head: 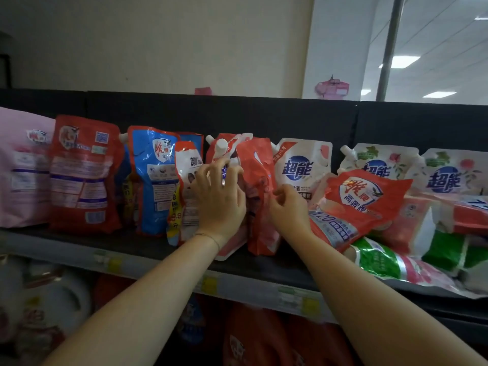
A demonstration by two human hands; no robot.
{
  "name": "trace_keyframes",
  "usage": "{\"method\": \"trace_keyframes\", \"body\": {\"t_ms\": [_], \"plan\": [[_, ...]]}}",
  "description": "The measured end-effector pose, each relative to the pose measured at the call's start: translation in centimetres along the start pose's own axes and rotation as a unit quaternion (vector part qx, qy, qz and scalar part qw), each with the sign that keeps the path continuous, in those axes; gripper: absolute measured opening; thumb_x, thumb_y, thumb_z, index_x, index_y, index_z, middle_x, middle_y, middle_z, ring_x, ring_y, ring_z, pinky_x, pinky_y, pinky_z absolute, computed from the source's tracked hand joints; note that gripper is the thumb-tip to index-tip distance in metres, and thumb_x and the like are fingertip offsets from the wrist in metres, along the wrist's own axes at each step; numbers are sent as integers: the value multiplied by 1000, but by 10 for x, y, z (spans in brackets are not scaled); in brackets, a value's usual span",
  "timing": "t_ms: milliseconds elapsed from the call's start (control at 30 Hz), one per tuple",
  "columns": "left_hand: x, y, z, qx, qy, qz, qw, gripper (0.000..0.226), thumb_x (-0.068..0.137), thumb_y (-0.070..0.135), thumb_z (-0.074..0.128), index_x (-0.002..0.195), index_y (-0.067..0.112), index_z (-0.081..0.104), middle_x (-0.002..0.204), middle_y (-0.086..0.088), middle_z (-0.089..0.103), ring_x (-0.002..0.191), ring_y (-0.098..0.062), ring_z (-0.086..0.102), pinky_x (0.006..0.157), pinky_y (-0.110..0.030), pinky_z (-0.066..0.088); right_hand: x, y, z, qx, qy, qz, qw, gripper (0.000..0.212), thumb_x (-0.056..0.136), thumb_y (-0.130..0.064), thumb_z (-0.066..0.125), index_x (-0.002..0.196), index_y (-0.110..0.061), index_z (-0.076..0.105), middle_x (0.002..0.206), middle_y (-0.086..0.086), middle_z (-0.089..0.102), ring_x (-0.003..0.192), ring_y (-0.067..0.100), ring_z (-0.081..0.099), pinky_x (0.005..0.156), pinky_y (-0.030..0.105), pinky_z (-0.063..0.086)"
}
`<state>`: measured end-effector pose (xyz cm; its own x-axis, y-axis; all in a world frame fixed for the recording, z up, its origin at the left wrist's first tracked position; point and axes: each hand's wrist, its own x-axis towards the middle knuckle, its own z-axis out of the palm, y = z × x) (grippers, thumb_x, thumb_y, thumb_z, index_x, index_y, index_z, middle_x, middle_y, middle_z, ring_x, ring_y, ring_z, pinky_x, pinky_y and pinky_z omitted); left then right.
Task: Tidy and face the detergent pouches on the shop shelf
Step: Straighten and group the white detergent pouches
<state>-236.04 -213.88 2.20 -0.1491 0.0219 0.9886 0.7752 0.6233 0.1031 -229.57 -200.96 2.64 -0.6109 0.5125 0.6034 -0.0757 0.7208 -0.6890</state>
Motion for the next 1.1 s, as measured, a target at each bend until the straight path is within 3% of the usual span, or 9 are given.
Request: {"method": "trace_keyframes", "body": {"t_ms": [200, 267, 400, 467, 567, 767, 833, 933, 1100], "plan": [[-12, 29, 16, 25, 37, 55, 997, 19, 84, 13, 50, 102, 15, 56, 138, -9, 33, 132, -31, 29, 104, -43, 24, 2, 20, -46, -87, 17, -32, 996, 14, 88, -16, 52, 89, -11, 65, 82, 1, 65, 80, 22, 60, 71, 35, 50], [-16, 47, 26, -15, 18, 93, 995, 19, 84, 12, 49, 101, 12, 57, 135, -12, 39, 129, -30, 35, 100, -43, 31, 4, 29, -59, -112, 19, -29, 993, 14, 88, -19, 52, 89, -15, 65, 86, 2, 67, 82, 23, 61, 73, 36, 51], [-16, 94, 56, -168, -222, 60, 959, 37, 77, 27, 51, 109, 9, 57, 117, -11, 56, 105, -33, 56, 84, -48, 48, 6, 44, -85, -159, 35, -37, 986, 16, 89, -25, 51, 90, -15, 64, 88, 4, 66, 82, 25, 60, 73, 41, 52], [-16, 116, 66, -209, -354, -2, 912, 56, 70, 42, 52, 119, 16, 51, 121, -8, 55, 111, -32, 54, 91, -45, 45, 6, 52, -99, -189, 46, -41, 980, 18, 90, -27, 50, 91, -14, 62, 88, 3, 65, 80, 24, 59, 70, 37, 50], [-18, 145, 79, -126, -424, -28, 897, 68, 72, 58, 58, 129, 23, 42, 136, -4, 47, 126, -31, 40, 105, -46, 32, 6, 64, -121, -220, 68, -49, 972, 18, 90, -27, 49, 92, -14, 61, 87, 2, 64, 79, 23, 58, 69, 36, 50], [-16, 176, 97, -128, -473, -83, 868, 81, 58, 72, 44, 128, 32, 39, 145, -7, 30, 135, -43, 24, 107, -62, 22, 6, 81, -148, -228, 99, -51, 967, 15, 94, -26, 46, 94, -16, 57, 86, -1, 62, 78, 21, 56, 64, 33, 42], [-14, 172, 99, -125, -482, -60, 865, 64, 64, 71, 38, 118, 39, 50, 133, -3, 46, 126, -39, 39, 102, -61, 31, 7, 85, -151, -200, 122, -56, 970, 14, 96, -25, 43, 92, -16, 52, 85, 0, 61, 79, 21, 56, 63, 33, 38], [-18, 165, 101, -175, -409, -65, 893, 31, 85, 47, 39, 95, 28, 60, 104, -3, 63, 99, -31, 59, 87, -50, 46, 8, 86, -148, -178, 161, -96, 966, 13, 98, -25, 39, 92, -16, 44, 78, 2, 58, 72, 24, 54, 55, 31, 29], [-23, 158, 102, -232, -308, -171, 907, 26, 100, 31, 40, 99, 19, 63, 100, -9, 68, 95, -31, 60, 86, -40, 45, 5, 81, -142, -133, 187, -203, 952, 24, 96, -32, 33, 86, -13, 43, 67, -2, 48, 53, 18, 46, 51, 27, 28]]}}
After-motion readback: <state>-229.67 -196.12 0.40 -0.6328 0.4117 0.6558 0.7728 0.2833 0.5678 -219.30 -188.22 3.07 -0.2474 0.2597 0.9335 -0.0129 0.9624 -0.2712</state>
